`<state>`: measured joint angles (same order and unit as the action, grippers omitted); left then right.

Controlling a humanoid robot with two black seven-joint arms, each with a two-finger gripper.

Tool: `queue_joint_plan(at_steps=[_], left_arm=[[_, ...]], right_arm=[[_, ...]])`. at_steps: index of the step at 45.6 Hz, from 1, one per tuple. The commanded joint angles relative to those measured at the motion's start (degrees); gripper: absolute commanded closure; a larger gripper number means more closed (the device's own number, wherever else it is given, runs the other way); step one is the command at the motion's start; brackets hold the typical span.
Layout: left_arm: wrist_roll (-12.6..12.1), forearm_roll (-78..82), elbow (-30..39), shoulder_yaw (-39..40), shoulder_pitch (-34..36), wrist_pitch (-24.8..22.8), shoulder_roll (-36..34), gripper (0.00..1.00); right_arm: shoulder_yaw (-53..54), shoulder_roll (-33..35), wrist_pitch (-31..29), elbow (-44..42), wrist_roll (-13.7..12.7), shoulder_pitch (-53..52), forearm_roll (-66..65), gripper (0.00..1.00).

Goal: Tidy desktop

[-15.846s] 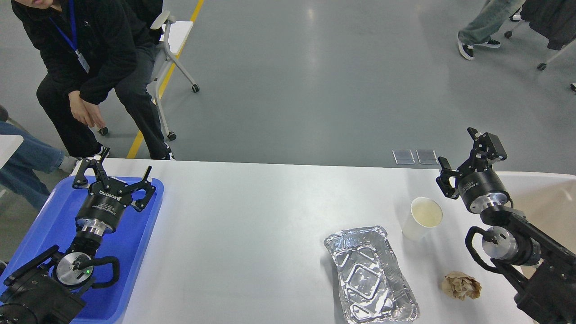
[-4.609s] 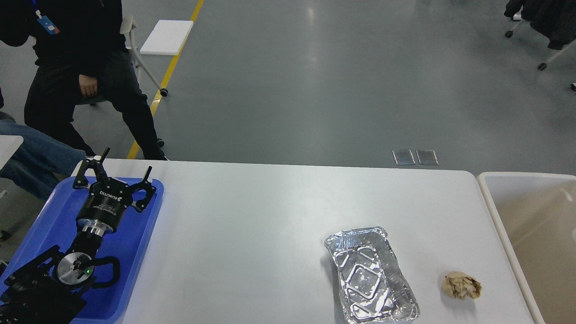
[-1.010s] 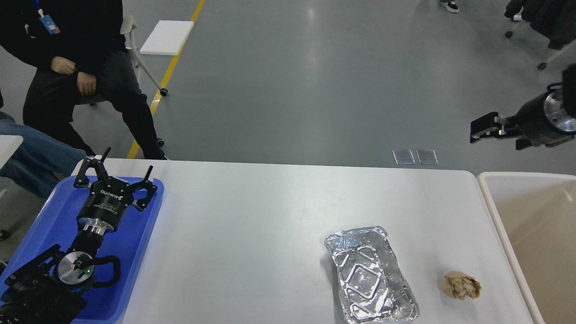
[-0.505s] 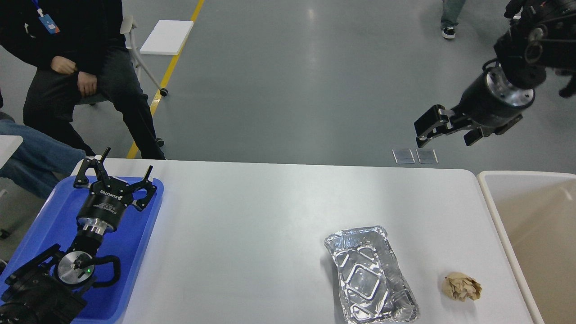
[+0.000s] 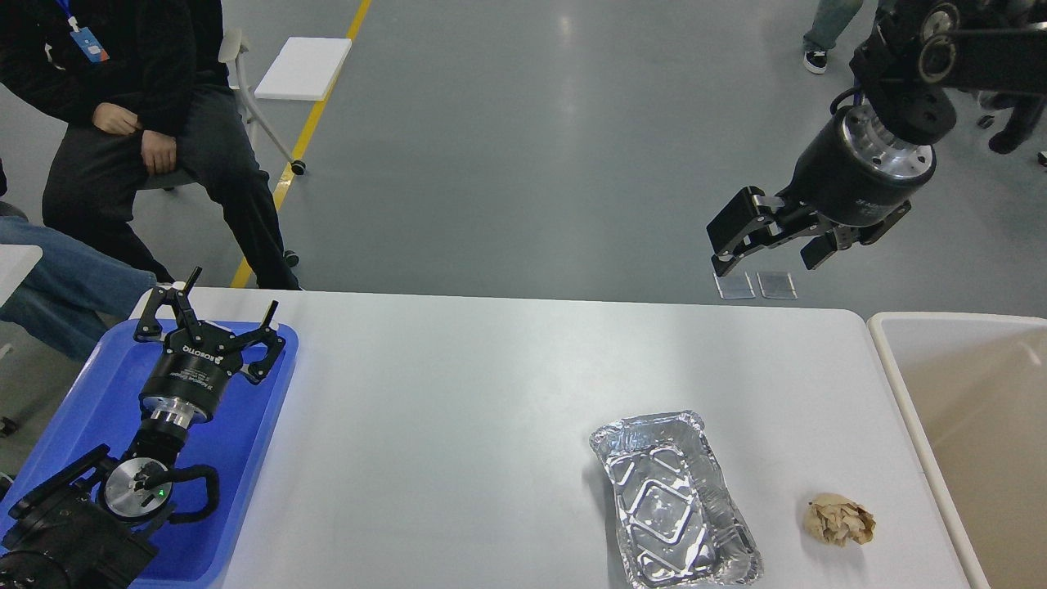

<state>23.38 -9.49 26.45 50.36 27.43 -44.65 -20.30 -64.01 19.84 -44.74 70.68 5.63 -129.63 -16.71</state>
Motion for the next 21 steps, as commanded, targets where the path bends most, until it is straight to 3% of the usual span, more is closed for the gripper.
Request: queue_joint_plan(at_steps=[1, 21], left_arm=[[0.0, 0.1, 0.0, 0.0, 0.0, 0.0, 0.0, 0.01], [0.0, 0.0, 0.0, 0.0, 0.0, 0.0, 0.0, 0.01]], right_arm=[[-0.6, -0.4, -0.3, 1.0, -0.1, -0.3, 1.2, 0.0], [-7.9, -0.2, -0.3, 1.7, -0.2, 1.6, 0.5, 0.0]])
